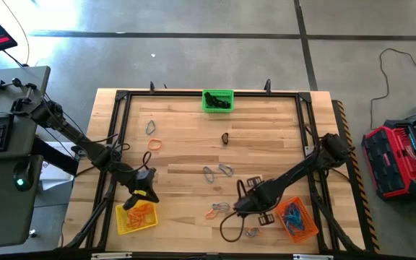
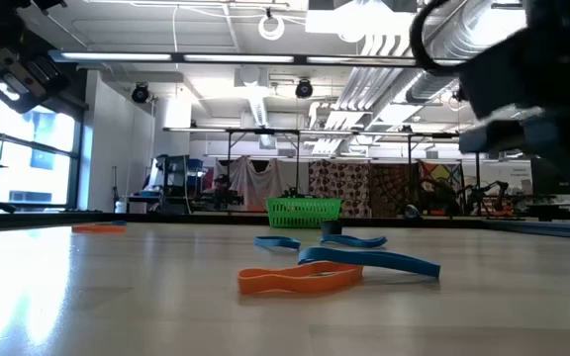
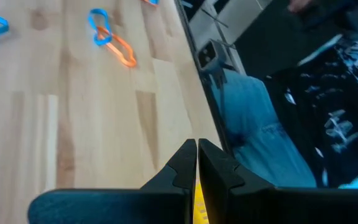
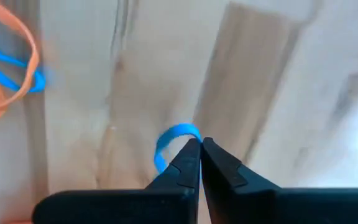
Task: Sort rubber bands into baskets
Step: Put the blue rubber band into the orange bin
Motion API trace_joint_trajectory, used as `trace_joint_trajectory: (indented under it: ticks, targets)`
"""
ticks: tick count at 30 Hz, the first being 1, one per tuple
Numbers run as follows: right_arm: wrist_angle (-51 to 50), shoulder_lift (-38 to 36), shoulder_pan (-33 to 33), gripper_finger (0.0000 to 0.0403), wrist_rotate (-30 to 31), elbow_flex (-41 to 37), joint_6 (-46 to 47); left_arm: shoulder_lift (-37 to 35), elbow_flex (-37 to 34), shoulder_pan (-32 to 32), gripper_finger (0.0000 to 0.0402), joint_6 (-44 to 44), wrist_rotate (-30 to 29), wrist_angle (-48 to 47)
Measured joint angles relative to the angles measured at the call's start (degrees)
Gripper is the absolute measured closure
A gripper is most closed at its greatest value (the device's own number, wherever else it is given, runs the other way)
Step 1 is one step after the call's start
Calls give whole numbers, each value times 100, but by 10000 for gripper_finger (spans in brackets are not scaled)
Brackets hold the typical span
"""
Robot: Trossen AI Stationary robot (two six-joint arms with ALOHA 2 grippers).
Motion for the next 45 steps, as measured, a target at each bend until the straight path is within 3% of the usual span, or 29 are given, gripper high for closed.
trace_joint_trajectory:
  ticks: [8, 16, 19, 24, 28, 39, 45]
  targets:
    - [-992, -2, -54, 402, 497, 948, 172, 0, 0, 353, 392, 35, -179, 9]
    - [-2162, -174, 438, 402, 551, 1967, 1756, 0, 0, 938, 392, 393, -153, 0]
    - [-2602, -329, 725, 402, 280, 2058, 2728, 0, 0, 1154, 392, 482, -117, -4]
    - [-2653, -587, 1238, 403, -286, 1787, 4207, 0, 0, 1433, 392, 669, -112, -10]
    - [-2620, -599, 1590, 403, -503, 1409, 4815, 0, 0, 1651, 392, 811, -111, -11]
    - [-833, -665, 1804, 403, -956, -97, 5090, 6, 0, 2031, 392, 902, -108, -13]
    - [-726, -986, 1824, 403, -867, -311, 5359, 404, 0, 2243, 392, 1003, -102, 21]
